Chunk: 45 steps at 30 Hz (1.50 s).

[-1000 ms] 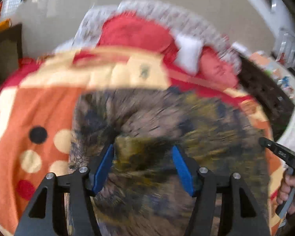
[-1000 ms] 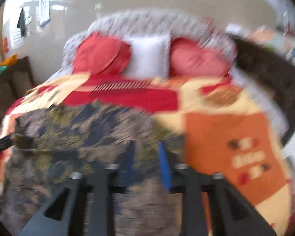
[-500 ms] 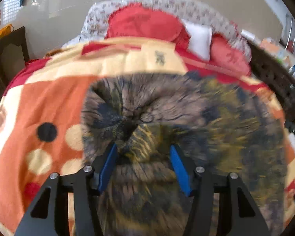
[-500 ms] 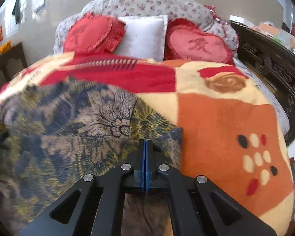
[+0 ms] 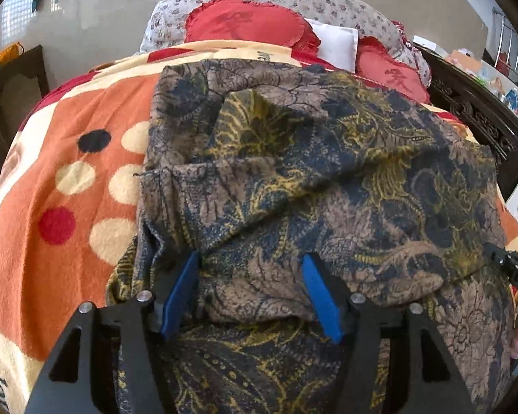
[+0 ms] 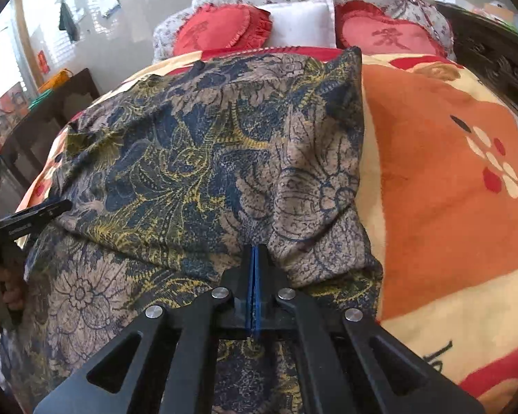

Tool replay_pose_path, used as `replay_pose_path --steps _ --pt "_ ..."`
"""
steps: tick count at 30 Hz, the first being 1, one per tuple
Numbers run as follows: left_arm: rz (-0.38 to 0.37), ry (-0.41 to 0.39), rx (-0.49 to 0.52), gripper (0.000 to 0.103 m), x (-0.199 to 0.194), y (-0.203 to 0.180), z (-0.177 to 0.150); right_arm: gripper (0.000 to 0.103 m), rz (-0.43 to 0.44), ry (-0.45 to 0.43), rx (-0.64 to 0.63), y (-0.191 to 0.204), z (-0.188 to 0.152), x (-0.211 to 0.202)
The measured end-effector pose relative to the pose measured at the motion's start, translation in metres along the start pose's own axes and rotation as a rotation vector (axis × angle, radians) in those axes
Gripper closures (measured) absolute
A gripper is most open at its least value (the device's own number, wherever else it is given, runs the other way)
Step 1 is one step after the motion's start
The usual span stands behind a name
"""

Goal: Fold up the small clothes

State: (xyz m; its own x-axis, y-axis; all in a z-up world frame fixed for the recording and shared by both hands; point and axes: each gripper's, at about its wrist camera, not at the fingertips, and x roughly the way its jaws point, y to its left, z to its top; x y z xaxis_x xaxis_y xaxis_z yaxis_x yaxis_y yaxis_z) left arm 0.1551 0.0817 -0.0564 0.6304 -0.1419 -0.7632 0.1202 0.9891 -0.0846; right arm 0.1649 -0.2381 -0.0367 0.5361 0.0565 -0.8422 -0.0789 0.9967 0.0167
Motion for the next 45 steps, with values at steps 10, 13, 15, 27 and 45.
replay_pose_path --steps 10,13,15,27,45 --pt "-0.1 -0.077 -0.083 0.03 -0.048 0.018 -0.014 0.094 -0.072 -0.08 -0.098 0.033 0.003 -0.042" --pt "-0.078 0.009 -0.131 0.025 -0.027 0.031 -0.016 0.067 -0.053 -0.136 -0.11 0.045 0.007 -0.043" --pt "-0.099 0.028 -0.158 0.026 -0.024 0.036 -0.016 0.067 -0.06 0.037 -0.041 0.031 0.007 -0.005" --pt "-0.155 -0.02 -0.095 0.026 -0.155 0.061 -0.068 0.068 0.048 -0.032 -0.047 0.043 -0.031 -0.13" --pt "-0.44 0.342 -0.162 0.034 -0.203 0.091 -0.216 0.068 0.076 0.112 -0.046 0.06 -0.153 -0.141"
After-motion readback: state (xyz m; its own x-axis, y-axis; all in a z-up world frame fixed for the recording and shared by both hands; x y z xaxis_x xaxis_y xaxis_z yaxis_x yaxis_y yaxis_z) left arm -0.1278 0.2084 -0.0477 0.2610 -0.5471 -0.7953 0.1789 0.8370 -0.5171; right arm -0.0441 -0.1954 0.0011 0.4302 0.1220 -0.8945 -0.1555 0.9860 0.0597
